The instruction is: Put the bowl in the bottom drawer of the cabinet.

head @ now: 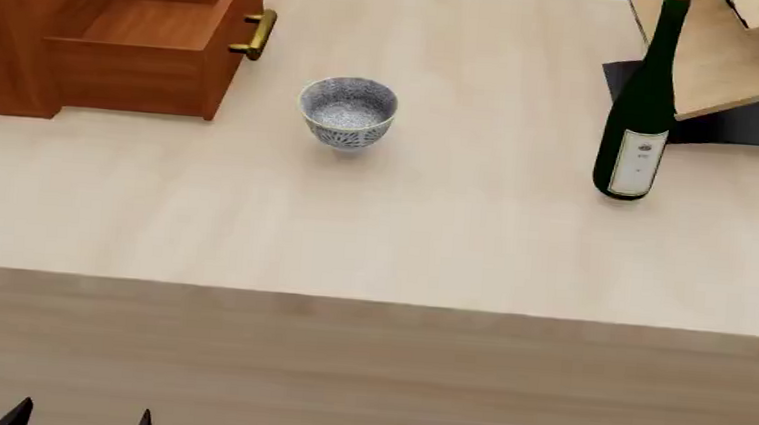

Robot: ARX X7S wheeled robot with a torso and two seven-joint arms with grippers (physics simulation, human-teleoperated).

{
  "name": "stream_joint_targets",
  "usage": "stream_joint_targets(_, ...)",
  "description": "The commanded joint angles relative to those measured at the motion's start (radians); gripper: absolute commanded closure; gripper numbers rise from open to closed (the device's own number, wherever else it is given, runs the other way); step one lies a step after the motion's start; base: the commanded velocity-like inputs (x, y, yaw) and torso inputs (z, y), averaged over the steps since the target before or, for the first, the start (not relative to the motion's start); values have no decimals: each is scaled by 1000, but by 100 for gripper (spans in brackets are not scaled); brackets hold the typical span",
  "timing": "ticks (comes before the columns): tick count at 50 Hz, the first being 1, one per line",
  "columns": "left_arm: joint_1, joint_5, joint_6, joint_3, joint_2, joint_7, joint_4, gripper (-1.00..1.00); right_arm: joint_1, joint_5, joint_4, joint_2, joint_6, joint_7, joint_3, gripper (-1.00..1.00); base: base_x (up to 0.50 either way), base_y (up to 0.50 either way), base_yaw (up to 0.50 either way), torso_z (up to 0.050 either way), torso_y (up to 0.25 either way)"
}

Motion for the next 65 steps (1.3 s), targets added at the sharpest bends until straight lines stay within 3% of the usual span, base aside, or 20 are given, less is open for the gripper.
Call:
stream_joint_targets(1, -3, -19, 6, 22, -18, -22, -8, -100, 1, 14, 3, 14, -2, 18, -18, -100, 0, 0, 0, 0, 0)
stream_joint_targets(14, 11, -122, 55, 73, -44, -6, -12, -100, 3, 58, 31, 47, -35, 50, -60, -100, 0, 0, 0, 0, 0)
stream_joint_targets(57, 31, -130, 62, 138, -123, -76, 39, -100, -9, 100, -43, 103, 6, 116, -148, -100, 0, 0, 0, 50, 0)
stream_joint_targets(65, 20, -146, -23, 122, -154, -97, 135, -100, 5, 101, -101, 123, 56, 131, -154, -100, 0, 0, 0, 16, 0)
